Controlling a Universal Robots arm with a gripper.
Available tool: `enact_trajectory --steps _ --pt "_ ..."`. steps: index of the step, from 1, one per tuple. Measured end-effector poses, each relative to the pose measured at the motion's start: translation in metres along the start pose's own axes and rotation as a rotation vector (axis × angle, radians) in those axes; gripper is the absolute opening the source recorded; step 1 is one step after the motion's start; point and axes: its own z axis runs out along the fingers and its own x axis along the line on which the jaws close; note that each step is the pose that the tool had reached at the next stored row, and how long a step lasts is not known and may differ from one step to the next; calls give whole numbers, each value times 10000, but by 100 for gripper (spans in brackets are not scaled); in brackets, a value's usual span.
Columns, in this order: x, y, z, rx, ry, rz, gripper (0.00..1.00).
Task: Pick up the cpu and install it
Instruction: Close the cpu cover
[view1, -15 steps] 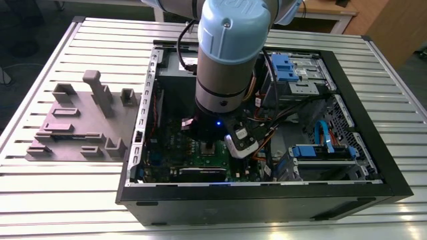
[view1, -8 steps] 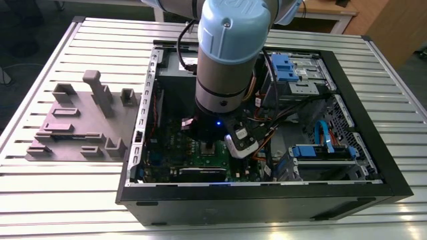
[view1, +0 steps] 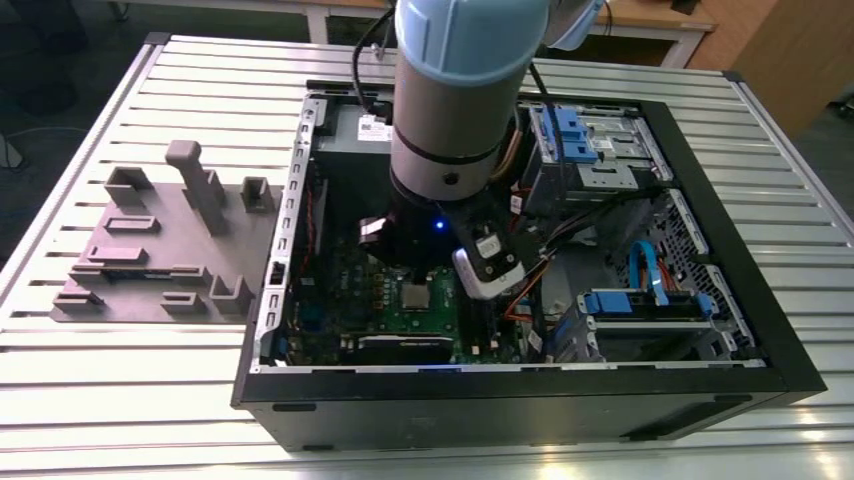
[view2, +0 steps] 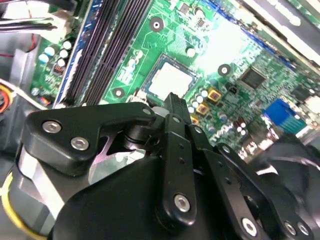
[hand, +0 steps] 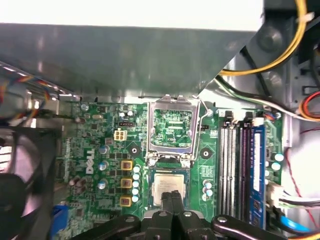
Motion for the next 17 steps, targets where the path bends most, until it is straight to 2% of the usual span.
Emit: enact_trajectory --steps 1,3,17 --pt "1 4 -22 5 -5 0 10" --pt "1 4 -21 2 -7 -35 10" --pt "0 1 22 45 156 -2547 10"
